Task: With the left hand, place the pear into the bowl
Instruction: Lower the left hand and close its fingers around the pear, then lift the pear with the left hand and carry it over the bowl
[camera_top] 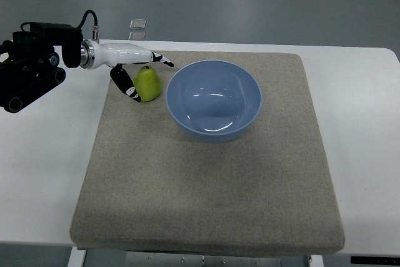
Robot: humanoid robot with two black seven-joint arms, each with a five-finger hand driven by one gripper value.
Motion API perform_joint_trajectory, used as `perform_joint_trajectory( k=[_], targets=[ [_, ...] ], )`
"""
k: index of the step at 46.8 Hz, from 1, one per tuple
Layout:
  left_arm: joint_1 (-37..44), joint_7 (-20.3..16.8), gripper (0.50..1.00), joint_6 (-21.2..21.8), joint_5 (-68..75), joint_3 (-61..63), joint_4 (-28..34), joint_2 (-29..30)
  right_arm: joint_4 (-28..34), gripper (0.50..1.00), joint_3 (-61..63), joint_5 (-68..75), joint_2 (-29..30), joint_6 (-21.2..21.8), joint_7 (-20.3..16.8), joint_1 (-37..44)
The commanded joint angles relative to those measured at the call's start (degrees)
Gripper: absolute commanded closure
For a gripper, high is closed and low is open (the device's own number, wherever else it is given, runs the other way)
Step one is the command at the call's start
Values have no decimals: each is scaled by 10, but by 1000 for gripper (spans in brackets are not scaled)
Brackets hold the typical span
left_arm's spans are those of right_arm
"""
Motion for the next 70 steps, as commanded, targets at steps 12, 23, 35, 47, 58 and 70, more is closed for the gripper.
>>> perform_joint_trajectory(
  k=[12,23,35,47,58,70],
  targets=[
    [15,0,544,15,-4,-1,26,-10,0,574,0,0,0,0,0,0],
    [17,0,656,21,-4,-1,26,-11,0,574,0,0,0,0,0,0],
    [18,-1,1000,20,2,-1,27,-21,0,574,0,0,0,0,0,0],
    [18,0,1000,18,2,-1,26,-22,0,574,0,0,0,0,0,0],
    [15,0,1000,2,-11,-8,21,-16,1,574,0,0,0,0,0,0],
    [-15,0,1000,1,-43,-14,23,-18,0,574,0,0,0,0,0,0]
  ],
)
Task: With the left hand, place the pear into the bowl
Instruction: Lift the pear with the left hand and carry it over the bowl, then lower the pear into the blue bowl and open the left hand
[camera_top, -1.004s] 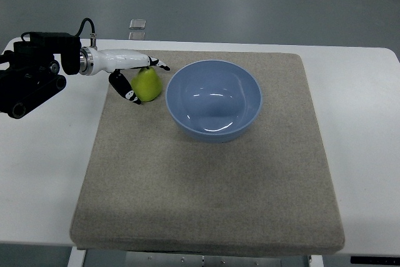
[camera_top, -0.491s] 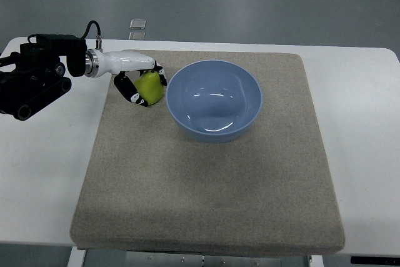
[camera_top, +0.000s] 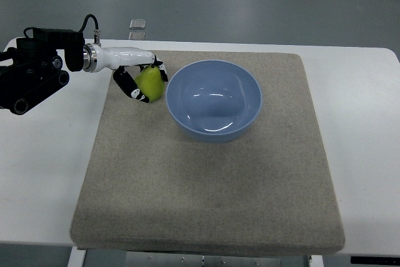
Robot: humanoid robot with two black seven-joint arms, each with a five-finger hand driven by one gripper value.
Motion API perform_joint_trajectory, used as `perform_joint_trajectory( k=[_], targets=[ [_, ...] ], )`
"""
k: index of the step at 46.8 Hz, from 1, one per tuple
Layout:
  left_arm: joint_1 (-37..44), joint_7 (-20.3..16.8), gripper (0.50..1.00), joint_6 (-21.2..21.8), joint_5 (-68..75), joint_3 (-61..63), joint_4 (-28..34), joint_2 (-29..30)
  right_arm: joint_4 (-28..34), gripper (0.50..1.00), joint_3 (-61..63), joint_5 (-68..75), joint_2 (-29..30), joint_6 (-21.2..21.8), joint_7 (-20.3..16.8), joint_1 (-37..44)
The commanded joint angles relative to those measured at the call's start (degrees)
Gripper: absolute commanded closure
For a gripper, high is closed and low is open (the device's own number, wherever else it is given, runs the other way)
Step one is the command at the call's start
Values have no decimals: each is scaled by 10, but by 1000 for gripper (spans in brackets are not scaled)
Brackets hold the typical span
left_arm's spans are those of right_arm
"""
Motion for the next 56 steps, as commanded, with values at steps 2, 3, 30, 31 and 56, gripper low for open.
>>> perform_joint_trajectory(
  k=[2,3,30,31,56],
  targets=[
    [-33,0,1000,1,-34,-2,3,-3,0,574,0,0,0,0,0,0],
    [-40,0,1000,2,-46,-2,3,-3,0,574,0,0,0,0,0,0],
    [-101,0,1000,5,-131,-1,-89,-1,0,574,0,0,0,0,0,0],
    [-99,0,1000,4,-131,-1,-96,-1,0,574,0,0,0,0,0,0],
    [-71,1,1000,-2,-128,8,-137,-9,0,574,0,0,0,0,0,0]
  ],
)
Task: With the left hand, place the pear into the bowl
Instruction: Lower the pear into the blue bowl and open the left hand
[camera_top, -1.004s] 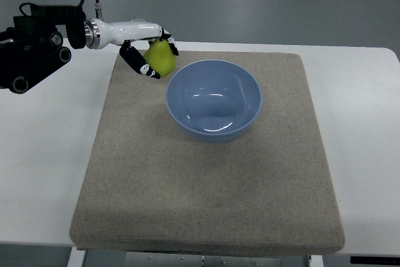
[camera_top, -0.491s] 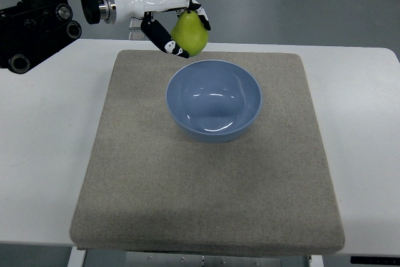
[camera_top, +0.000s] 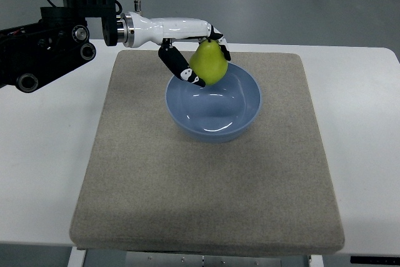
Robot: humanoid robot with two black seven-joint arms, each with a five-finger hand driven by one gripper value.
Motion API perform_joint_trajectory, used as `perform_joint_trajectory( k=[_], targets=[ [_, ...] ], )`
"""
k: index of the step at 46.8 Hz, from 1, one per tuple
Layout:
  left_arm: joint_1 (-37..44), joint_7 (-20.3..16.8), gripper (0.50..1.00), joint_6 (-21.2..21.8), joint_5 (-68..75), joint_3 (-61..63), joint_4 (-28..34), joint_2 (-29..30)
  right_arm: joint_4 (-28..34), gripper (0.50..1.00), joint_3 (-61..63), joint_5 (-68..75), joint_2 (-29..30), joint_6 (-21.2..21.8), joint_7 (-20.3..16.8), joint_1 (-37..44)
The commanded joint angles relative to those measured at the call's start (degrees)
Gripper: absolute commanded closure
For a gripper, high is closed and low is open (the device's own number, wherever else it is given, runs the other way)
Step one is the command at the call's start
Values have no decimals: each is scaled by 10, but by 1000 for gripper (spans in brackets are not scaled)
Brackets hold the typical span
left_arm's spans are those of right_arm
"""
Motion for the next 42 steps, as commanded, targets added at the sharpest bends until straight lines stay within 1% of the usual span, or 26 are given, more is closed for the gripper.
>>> perform_joint_trajectory(
  k=[1,7,30,40,41,42],
  targets=[
    [9,1,1000,0,0,0,5,-7,0,574,0,0,0,0,0,0],
    [22,1,1000,0,1,1,10,-27,0,574,0,0,0,0,0,0],
    [45,1,1000,4,5,-1,24,-30,0,574,0,0,0,0,0,0],
    [53,0,1000,7,-1,-1,23,-42,0,574,0,0,0,0,0,0],
    [53,0,933,8,-1,-1,23,-42,0,574,0,0,0,0,0,0],
    [53,0,850,9,-1,-2,22,-42,0,574,0,0,0,0,0,0]
  ],
)
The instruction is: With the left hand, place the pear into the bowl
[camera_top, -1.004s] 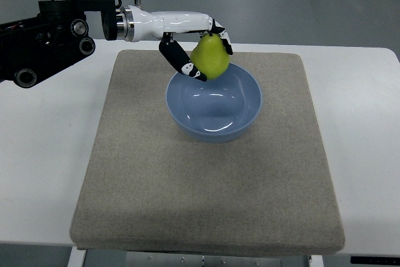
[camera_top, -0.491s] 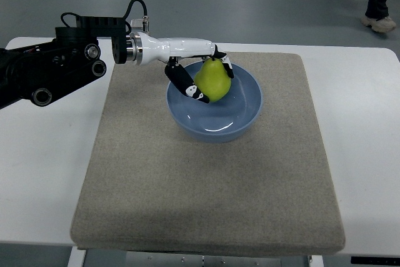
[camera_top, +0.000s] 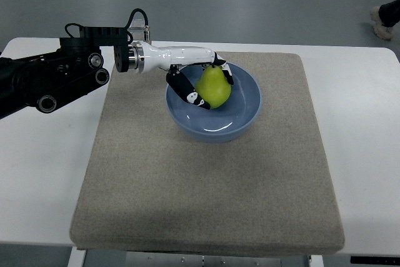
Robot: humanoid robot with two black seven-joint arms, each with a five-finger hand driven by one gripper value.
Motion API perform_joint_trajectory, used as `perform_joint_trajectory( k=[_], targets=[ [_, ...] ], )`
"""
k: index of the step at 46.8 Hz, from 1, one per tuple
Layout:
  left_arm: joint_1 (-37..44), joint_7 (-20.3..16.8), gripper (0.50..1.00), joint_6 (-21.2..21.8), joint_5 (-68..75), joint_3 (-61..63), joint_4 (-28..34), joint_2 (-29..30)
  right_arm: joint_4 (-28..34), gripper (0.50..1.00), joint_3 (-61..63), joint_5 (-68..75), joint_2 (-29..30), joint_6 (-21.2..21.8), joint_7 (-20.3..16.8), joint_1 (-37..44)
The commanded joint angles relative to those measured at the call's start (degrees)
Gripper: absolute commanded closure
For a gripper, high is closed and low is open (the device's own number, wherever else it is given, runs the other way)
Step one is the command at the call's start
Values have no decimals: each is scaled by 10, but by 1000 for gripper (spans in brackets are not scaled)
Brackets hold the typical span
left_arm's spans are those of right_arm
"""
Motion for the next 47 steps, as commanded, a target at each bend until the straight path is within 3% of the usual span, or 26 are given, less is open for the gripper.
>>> perform_joint_trajectory(
  k=[1,2,4,8,14,39,47],
  targets=[
    [1,0,760,3,-2,-1,-1,-1,0,574,0,0,0,0,0,0],
    [2,0,687,3,-3,-2,-2,0,0,574,0,0,0,0,0,0],
    [3,0,615,3,-4,-2,-3,0,0,574,0,0,0,0,0,0],
    [6,0,598,3,-6,-1,-4,0,0,574,0,0,0,0,0,0],
    [6,0,508,1,-7,-1,-4,0,0,574,0,0,0,0,0,0],
    [6,0,508,7,-62,-10,11,6,0,574,0,0,0,0,0,0],
    [2,0,508,54,-79,-10,45,6,0,574,0,0,0,0,0,0]
  ],
)
